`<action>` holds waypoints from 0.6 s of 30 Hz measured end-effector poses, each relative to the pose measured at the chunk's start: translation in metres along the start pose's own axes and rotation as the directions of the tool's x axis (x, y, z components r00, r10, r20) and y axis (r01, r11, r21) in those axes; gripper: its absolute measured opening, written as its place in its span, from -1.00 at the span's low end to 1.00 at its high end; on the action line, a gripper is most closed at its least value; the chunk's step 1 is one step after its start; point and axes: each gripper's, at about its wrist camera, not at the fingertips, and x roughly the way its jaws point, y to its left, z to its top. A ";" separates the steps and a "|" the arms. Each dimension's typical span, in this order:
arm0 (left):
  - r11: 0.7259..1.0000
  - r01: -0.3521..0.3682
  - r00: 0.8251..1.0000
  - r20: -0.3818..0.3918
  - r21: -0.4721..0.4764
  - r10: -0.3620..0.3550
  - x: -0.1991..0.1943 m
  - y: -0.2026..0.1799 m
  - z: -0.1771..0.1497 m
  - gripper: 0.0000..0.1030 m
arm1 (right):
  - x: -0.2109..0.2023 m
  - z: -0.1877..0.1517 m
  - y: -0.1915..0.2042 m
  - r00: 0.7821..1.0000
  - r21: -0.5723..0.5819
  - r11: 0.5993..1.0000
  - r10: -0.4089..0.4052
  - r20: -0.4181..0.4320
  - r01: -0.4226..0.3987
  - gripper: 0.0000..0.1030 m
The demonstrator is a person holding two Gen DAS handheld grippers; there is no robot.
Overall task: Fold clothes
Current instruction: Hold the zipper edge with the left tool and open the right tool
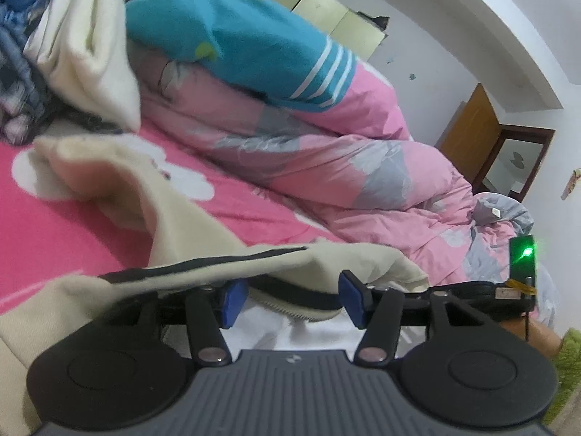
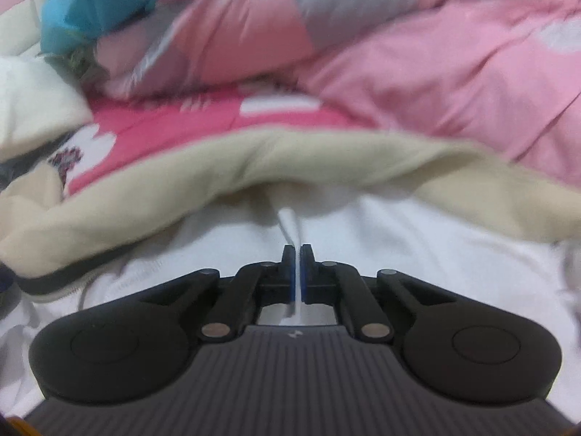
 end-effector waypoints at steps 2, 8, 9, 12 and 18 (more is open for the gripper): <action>1.000 0.003 1.000 0.010 0.020 -0.003 -0.001 -0.006 0.000 0.18 | -0.012 0.001 0.000 0.998 -0.019 0.999 -0.046 0.036 0.047 -0.99; 1.000 -0.019 1.000 -0.016 0.016 0.019 0.005 -0.005 -0.001 0.18 | -0.001 -0.013 -0.016 0.986 -0.046 0.985 -0.164 -0.001 0.164 -0.99; 1.000 -0.020 1.000 -0.019 0.013 0.020 0.005 -0.004 -0.001 0.18 | 0.005 -0.017 -0.019 0.985 -0.045 0.985 -0.170 -0.014 0.169 -0.99; 1.000 -0.022 0.999 -0.027 0.002 0.022 0.006 -0.001 -0.002 0.18 | 0.010 -0.023 -0.016 0.979 -0.079 0.976 -0.203 -0.009 0.202 -0.99; 1.000 -0.023 0.999 -0.048 -0.016 0.023 0.009 0.003 -0.003 0.18 | -0.003 -0.028 -0.027 0.977 -0.058 0.976 -0.212 -0.022 0.210 -0.85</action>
